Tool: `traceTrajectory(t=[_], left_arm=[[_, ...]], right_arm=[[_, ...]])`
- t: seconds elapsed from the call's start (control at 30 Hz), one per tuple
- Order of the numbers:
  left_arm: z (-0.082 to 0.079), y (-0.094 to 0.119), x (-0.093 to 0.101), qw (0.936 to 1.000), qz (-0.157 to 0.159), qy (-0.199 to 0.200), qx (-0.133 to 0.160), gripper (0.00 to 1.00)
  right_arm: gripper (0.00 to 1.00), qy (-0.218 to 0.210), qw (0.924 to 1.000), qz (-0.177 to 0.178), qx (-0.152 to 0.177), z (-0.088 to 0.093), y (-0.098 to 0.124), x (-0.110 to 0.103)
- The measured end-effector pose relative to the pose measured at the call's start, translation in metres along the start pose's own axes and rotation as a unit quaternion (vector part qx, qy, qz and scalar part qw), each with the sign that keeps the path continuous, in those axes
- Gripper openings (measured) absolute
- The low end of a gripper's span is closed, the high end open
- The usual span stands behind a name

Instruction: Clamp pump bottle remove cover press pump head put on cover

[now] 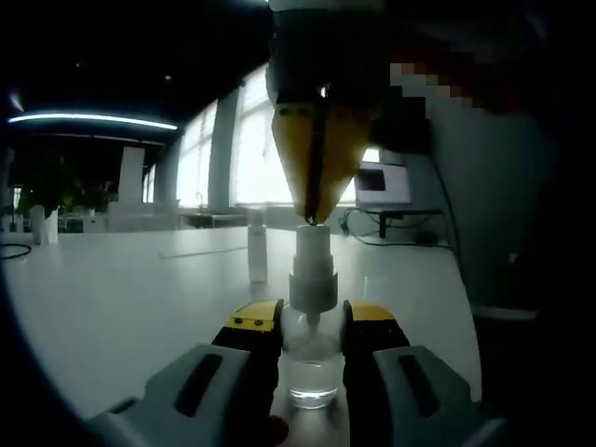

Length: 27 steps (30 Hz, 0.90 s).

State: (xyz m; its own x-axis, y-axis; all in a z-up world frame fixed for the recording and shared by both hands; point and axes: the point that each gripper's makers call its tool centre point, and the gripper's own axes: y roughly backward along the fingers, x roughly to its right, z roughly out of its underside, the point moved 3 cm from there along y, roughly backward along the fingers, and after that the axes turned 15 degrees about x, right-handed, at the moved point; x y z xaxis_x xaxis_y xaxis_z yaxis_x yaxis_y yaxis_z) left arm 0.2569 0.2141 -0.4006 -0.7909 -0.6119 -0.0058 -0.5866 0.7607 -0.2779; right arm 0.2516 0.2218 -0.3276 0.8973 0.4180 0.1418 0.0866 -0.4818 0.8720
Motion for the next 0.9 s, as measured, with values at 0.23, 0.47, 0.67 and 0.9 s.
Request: traceTrajectory(t=[0.23, 0.47, 0.67, 0.9], left_arm=[[0.0002, 0.0002, -0.0003, 1.0000, 0.000, -0.001, 0.000, 0.16], [0.0001, 0.0003, -0.0006, 1.0000, 0.001, 0.000, 0.000, 0.16], [-0.0002, 0.0004, -0.0007, 1.0000, 0.001, -0.001, 0.000, 0.16], [-0.0003, 0.0006, -0.0004, 1.0000, 0.001, 0.000, 0.000, 0.16]], right_arm=[[0.00, -0.005, 0.9993, -0.027, -0.026, -0.0015, -0.0031, -0.0010], [0.00, 0.003, 0.9977, -0.045, -0.051, -0.0031, -0.0050, -0.0017], [0.00, -0.013, 0.9964, -0.056, -0.062, -0.0030, -0.0052, -0.0036], [0.00, -0.012, 0.9966, -0.054, -0.061, -0.0025, -0.0049, -0.0042]])
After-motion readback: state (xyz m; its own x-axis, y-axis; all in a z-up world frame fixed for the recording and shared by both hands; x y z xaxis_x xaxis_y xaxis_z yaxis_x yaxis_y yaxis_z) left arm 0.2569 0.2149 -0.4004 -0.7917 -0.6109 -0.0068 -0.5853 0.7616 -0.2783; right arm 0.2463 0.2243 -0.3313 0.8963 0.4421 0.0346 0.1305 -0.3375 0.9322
